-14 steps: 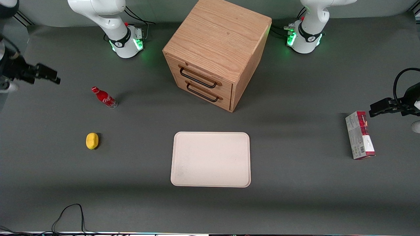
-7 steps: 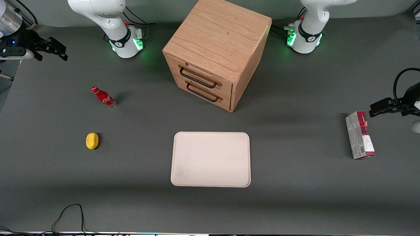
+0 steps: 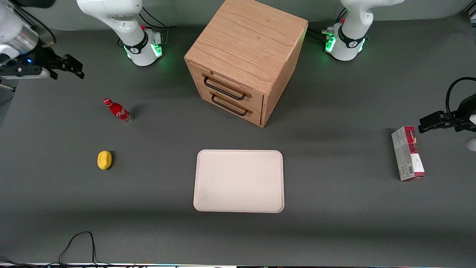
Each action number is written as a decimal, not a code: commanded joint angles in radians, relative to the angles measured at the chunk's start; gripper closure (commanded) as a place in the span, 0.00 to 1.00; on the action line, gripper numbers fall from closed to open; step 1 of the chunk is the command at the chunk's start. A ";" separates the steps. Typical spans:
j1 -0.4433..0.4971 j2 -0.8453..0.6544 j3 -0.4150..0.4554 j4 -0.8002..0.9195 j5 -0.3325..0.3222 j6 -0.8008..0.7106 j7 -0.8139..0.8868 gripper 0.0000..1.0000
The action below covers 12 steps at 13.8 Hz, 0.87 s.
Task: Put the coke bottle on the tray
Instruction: 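Lower the open right gripper over the bottle's body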
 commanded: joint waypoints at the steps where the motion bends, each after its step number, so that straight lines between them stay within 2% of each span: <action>1: 0.014 -0.022 -0.010 -0.133 -0.014 0.139 -0.011 0.00; 6: 0.014 0.001 -0.011 -0.302 -0.011 0.384 -0.012 0.00; 12: 0.014 0.095 -0.042 -0.411 -0.009 0.619 -0.019 0.00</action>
